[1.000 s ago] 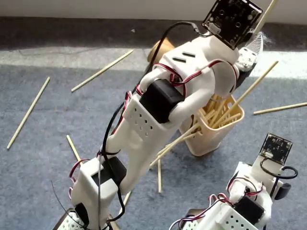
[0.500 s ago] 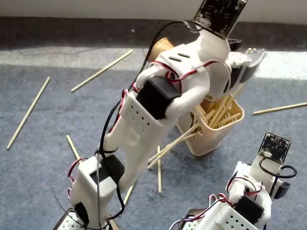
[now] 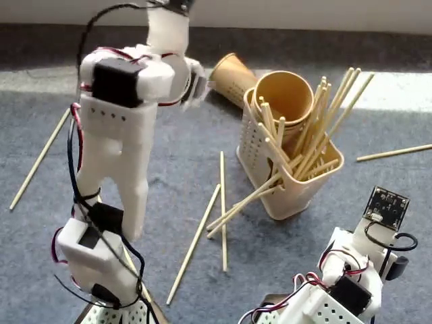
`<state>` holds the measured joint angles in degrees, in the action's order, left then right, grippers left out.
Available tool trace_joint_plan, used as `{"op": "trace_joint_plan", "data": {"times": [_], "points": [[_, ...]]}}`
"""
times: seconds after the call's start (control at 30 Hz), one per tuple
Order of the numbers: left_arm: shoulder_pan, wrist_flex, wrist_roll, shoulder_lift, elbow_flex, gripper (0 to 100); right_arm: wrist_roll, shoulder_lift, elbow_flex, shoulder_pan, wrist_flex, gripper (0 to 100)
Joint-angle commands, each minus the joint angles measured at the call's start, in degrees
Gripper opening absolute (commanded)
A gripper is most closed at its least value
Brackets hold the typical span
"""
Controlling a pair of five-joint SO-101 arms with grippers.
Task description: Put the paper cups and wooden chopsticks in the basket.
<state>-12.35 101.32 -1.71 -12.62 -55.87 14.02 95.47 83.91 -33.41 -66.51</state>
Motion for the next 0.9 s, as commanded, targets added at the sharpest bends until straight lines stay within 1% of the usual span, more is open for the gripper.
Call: {"op": "trace_joint_plan", "data": {"times": [0.0, 0.07, 0.17, 0.27, 0.37, 0.5, 0.57, 0.67, 0.77, 0.87], "points": [[-2.15, -0.18, -17.76, 1.01, 25.71, 19, 0.53, 0.48, -0.22, 0.22, 0.22, 38.2], [-4.79, -3.08, -21.71, 2.15, 34.51, 19, 0.53, 0.48, -0.22, 0.22, 0.22, 38.2], [-7.78, -10.55, -25.05, 5.41, 45.76, 19, 0.53, 0.48, -0.22, 0.22, 0.22, 38.2], [-7.69, -17.41, -26.46, 8.13, 53.76, 19, 0.53, 0.48, -0.22, 0.13, 0.22, 38.2], [0.13, -26.29, -28.4, 8.75, 58.68, 19, 0.53, 0.48, -0.13, 0.13, 0.22, 38.2], [16.75, -42.02, -28.75, 8.04, 61.14, 19, 0.53, 0.48, -0.13, 0.13, 0.22, 38.2], [25.01, -47.03, -28.75, 6.11, 59.38, 19, 0.53, 0.48, -0.13, 0.13, 0.22, 38.2], [34.59, -46.15, -29.1, 1.45, 55.25, 19, 0.53, 0.48, -0.13, 0.22, 0.22, 38.2], [40.84, -42.73, -32.7, -4.88, 51.38, 19, 0.53, 0.48, -0.13, 0.22, 0.22, 38.2], [47.34, -41.14, -33.23, -11.12, 47.25, 19, 0.53, 0.48, -0.13, 0.22, 0.22, 38.2]]}}
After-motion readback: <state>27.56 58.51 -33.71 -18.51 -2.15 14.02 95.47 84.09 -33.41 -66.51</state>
